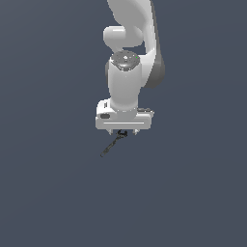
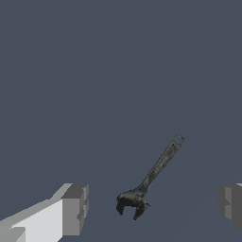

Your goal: Pick up the object and move it to a goal position.

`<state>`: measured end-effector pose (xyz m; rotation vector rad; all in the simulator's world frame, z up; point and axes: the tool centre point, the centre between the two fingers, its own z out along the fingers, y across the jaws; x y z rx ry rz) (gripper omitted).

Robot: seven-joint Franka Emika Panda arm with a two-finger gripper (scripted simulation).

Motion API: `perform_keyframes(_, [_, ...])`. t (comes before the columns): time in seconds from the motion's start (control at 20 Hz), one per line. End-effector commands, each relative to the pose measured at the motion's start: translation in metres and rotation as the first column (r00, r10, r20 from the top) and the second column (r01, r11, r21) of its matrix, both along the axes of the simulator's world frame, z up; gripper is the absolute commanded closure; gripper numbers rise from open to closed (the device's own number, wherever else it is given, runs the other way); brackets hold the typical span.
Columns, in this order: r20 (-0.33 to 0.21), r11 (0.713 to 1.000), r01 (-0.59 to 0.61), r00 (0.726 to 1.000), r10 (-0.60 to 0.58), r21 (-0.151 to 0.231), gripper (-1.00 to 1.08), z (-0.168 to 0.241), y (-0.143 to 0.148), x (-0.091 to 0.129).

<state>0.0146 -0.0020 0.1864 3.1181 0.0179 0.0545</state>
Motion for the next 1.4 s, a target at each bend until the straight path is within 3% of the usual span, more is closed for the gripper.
perform_keyframes(0.0, [0.0, 1.0, 0.0, 1.0, 0.0, 0.0, -0.92, 0.0, 0.0, 0.0])
perform_keyframes(0.65, [0.025, 0.998, 0.048, 0.998, -0.049, 0.026, -0.92, 0.019, -0.002, 0.008])
perform_keyframes(1.05, [0.018, 0.993, 0.115, 0.993, -0.115, 0.033, -0.92, 0.003, -0.006, 0.003])
perform_keyframes(1.35, [0.005, 0.972, 0.232, 0.973, -0.232, 0.041, -0.92, -0.023, -0.014, -0.006])
